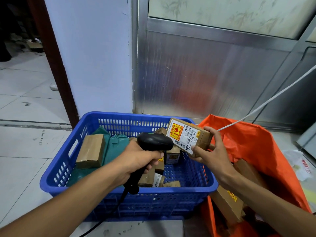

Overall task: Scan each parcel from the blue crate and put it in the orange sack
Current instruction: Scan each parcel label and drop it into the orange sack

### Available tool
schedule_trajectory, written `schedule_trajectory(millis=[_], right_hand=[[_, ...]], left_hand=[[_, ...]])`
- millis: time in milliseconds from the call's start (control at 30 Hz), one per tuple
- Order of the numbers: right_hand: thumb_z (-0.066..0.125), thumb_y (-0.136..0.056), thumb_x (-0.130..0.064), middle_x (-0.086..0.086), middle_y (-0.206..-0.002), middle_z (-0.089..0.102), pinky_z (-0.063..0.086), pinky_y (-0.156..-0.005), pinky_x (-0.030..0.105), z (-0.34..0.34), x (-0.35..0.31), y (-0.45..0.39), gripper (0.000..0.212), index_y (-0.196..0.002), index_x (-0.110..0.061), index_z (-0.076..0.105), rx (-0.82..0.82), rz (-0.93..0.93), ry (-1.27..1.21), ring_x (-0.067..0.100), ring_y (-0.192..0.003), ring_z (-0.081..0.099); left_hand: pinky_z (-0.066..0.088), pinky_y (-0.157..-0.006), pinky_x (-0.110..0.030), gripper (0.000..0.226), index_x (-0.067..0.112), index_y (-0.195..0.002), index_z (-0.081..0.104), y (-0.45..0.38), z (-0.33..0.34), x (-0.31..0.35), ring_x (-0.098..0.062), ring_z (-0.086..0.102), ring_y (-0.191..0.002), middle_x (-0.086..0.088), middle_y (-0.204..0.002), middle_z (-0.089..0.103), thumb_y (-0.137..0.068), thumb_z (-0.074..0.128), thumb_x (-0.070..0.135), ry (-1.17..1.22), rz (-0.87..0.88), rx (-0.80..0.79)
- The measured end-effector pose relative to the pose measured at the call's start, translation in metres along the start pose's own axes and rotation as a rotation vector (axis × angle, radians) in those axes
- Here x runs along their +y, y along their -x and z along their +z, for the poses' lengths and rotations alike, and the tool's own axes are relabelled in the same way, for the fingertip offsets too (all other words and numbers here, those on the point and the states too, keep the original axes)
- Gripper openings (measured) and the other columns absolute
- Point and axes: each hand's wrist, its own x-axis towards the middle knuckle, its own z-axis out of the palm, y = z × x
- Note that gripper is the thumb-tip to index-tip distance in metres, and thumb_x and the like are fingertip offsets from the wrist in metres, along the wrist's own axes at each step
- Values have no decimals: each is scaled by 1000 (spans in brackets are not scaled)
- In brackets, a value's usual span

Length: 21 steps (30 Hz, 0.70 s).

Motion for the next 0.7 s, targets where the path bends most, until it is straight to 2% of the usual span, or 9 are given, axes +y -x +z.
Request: schedule_trajectory(millis=[100, 300, 500, 700], right_hand=[[69, -86, 6, -5, -116, 62, 62, -69, 37, 0, 0, 1, 64, -120, -44, 47, -1, -51, 27, 22, -109, 65], [70, -86, 5, -3, -120, 62, 62, -67, 33, 1, 2, 1, 66, -129, -38, 45, -6, -39, 43, 19, -108, 64], [69, -86, 6, -3, -115, 63, 62, -68, 35, 1, 3, 0, 65, -130, -36, 46, -1, -29, 24, 19, -103, 67], [67, -87, 10, 1, -117, 61, 61, -64, 31, -4, 9, -6, 64, -130, -32, 44, -7, 27, 25, 22, -103, 67]], left_hand=[[47, -44, -21, 6, 4, -90, 71, 0, 2, -2, -9, 52, -43, -4, -56, 63, -88, 75, 8, -8, -7, 17], [49, -44, -20, 8, 4, -85, 69, -3, 2, -4, -9, 54, -40, -3, -51, 62, -88, 75, 8, -7, -26, 48], [48, -45, -20, 7, 3, -84, 70, 0, 2, -3, -10, 53, -42, -4, -52, 61, -89, 74, 6, 1, -12, 50], [48, -46, -20, 5, 4, -86, 70, -1, 0, -3, -11, 53, -46, -6, -56, 63, -89, 74, 6, -4, -15, 51]])
